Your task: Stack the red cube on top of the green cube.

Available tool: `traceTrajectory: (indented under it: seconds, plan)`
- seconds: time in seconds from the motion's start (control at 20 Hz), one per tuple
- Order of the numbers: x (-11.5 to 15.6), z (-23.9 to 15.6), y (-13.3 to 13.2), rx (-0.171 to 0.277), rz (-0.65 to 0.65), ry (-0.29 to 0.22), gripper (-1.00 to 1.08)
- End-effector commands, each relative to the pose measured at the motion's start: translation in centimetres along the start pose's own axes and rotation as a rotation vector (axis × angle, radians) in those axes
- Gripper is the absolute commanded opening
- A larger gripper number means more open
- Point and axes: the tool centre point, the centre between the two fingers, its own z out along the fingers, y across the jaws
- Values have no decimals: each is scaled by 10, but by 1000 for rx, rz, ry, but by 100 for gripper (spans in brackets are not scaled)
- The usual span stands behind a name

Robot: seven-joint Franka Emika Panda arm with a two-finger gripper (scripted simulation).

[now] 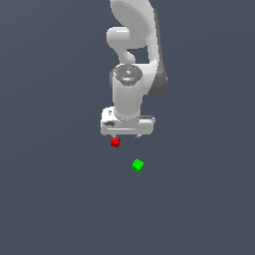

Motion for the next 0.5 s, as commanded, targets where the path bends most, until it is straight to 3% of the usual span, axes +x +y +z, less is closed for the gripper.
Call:
traceTrajectory:
  seconds: [0.0, 0.45]
  plan:
    - [0, 0, 0, 0, 0, 0, 100]
    - [-11, 16, 13, 4, 51, 4, 100]
